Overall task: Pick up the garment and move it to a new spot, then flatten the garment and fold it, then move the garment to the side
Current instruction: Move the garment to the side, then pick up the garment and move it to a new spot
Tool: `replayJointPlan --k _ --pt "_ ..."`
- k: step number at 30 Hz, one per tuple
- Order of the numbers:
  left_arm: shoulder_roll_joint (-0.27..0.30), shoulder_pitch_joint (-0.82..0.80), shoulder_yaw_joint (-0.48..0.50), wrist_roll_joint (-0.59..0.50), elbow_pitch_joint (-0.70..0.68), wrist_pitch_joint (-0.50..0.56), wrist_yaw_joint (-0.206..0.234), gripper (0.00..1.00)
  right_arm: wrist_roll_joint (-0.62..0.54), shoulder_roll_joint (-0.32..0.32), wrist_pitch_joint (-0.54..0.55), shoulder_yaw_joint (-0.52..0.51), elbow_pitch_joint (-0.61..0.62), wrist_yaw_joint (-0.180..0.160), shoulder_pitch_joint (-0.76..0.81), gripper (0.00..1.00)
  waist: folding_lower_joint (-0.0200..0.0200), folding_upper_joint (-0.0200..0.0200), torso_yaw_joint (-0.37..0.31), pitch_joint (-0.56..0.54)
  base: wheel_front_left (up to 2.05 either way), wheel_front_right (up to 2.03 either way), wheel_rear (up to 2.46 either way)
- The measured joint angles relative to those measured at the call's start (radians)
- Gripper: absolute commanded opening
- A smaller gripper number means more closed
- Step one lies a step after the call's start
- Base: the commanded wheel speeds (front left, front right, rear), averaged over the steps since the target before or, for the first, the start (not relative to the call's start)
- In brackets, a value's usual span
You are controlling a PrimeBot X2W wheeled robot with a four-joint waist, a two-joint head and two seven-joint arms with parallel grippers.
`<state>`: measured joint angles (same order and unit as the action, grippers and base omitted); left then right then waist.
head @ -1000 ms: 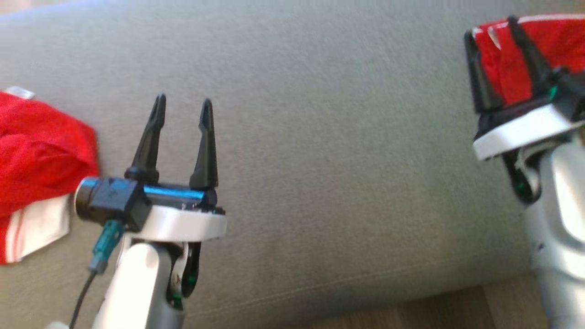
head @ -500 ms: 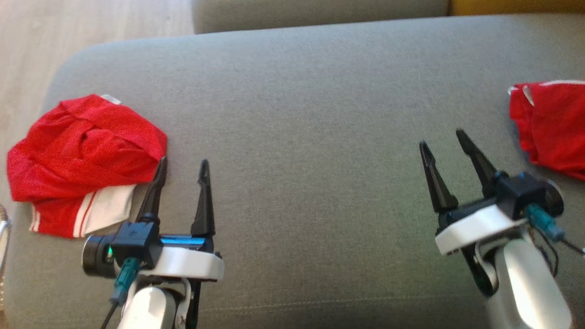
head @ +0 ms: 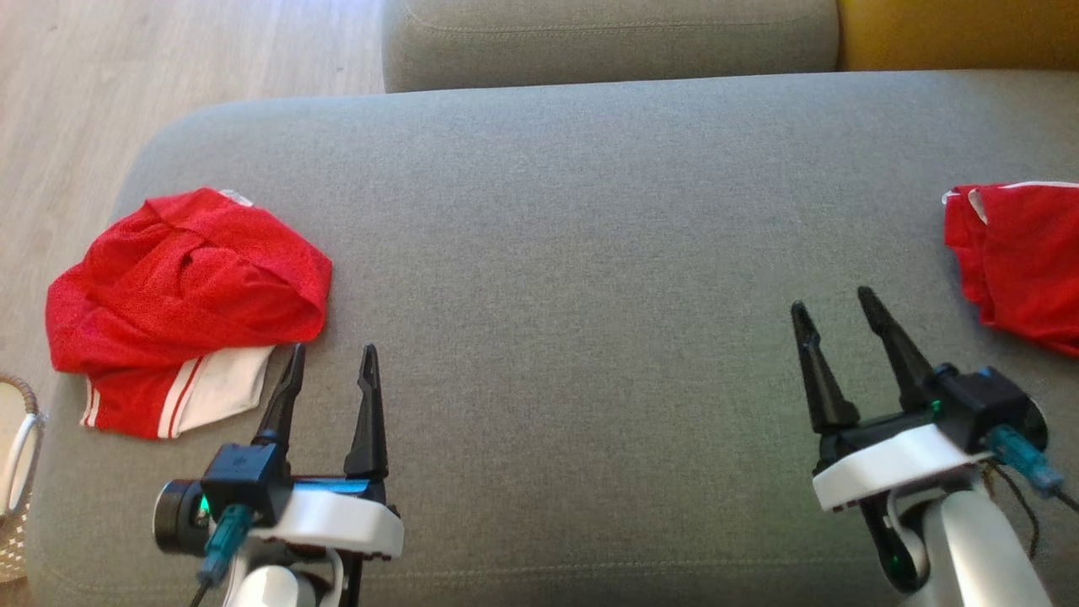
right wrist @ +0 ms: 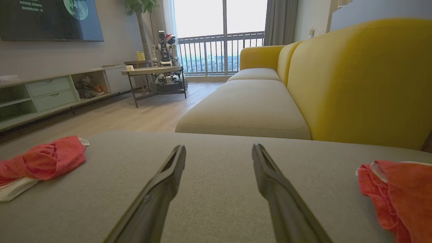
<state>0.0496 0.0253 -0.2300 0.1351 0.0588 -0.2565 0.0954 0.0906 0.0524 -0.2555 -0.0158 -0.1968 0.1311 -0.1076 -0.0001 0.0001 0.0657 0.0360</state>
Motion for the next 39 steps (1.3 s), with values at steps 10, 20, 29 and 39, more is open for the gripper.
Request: replayJointPlan --k 10,20,29,39 --pt "0.0 0.001 -0.002 0.0 0.011 0.0 -0.009 1.0 0.049 0.0 0.0 -0.011 0.014 0.0 0.001 1.0 0.0001 0.0 -0.012 0.001 0.0 0.0 0.0" --pt "0.0 0.001 -0.009 0.0 0.019 0.0 -0.018 1.0 0.062 0.0 0.0 -0.022 0.015 0.0 0.019 1.0 0.0001 0.0 -0.004 0.006 0.0 0.0 0.0" --pt "0.0 0.001 0.003 -0.002 0.042 0.0 -0.016 1.0 0.079 -0.001 0.0 0.005 0.02 0.0 0.02 1.0 0.0001 0.0 0.072 0.008 0.0 0.0 0.0" --pt "0.0 0.008 0.051 -0.01 0.03 0.0 -0.017 1.0 0.096 -0.001 0.0 0.045 0.026 0.0 0.021 1.0 0.0001 0.0 0.209 -0.001 0.0 0.0 0.0"
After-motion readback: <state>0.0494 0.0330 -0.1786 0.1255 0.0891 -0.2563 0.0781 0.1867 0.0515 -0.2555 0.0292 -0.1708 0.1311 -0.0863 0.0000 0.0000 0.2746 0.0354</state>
